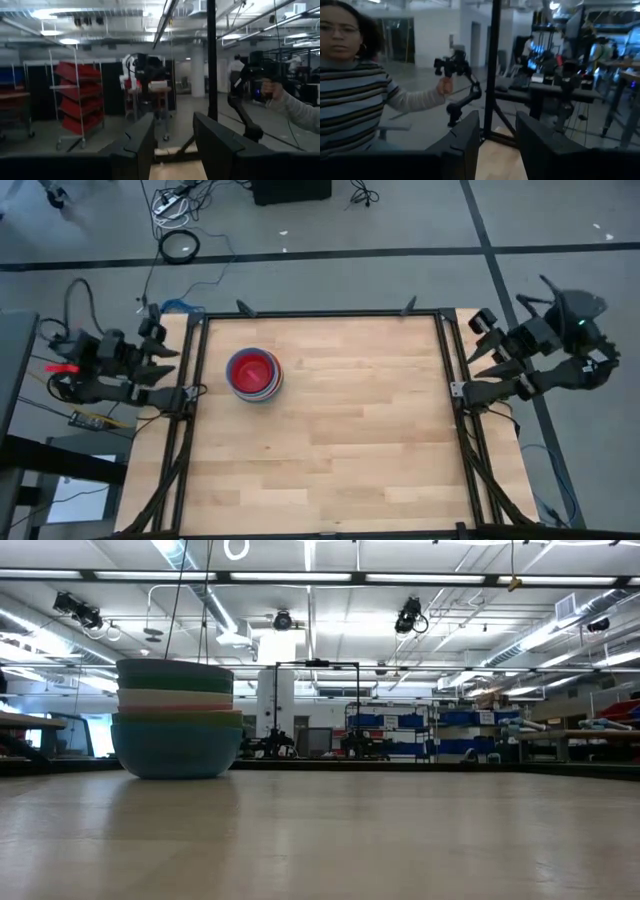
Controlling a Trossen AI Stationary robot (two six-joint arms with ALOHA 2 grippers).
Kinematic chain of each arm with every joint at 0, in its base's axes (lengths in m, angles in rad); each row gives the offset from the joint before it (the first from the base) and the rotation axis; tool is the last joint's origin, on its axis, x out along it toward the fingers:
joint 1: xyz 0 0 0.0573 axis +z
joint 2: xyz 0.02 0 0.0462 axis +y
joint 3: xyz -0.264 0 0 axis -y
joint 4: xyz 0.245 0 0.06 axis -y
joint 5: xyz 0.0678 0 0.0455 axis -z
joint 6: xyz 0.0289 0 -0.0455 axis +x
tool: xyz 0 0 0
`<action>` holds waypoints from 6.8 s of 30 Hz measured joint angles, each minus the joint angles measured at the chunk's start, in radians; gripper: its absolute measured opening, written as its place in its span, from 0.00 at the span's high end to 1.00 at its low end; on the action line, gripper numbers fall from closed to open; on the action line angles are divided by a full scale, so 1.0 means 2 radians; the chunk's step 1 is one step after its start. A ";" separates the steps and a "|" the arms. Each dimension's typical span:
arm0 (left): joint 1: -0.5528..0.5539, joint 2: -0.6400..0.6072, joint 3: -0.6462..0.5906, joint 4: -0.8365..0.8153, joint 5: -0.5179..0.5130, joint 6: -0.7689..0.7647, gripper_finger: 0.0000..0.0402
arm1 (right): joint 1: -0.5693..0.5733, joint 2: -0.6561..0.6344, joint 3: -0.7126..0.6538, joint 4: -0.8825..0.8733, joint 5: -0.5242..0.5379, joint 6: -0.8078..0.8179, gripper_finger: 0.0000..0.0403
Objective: Nest bowls inside each other
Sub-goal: Return to Home Position
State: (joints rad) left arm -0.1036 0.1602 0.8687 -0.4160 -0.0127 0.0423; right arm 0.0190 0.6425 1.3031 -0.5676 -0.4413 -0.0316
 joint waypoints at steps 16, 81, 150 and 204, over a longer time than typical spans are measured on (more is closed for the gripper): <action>0.000 -0.079 -0.081 0.024 -0.016 -0.027 0.64 | -0.001 -0.320 -0.289 0.135 0.061 0.061 0.71; -0.001 -0.079 -0.430 0.290 -0.045 0.041 0.64 | -0.021 -0.314 -0.647 0.342 0.129 -0.012 0.71; -0.001 -0.079 -0.431 0.291 -0.044 0.040 0.64 | -0.021 -0.314 -0.647 0.343 0.129 -0.012 0.71; -0.001 -0.079 -0.431 0.291 -0.045 0.040 0.64 | -0.021 -0.314 -0.647 0.343 0.129 -0.012 0.71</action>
State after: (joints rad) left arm -0.1046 0.0013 0.0067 0.1654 -0.1017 0.1226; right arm -0.0231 0.0145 0.0090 0.1188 -0.1839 -0.0549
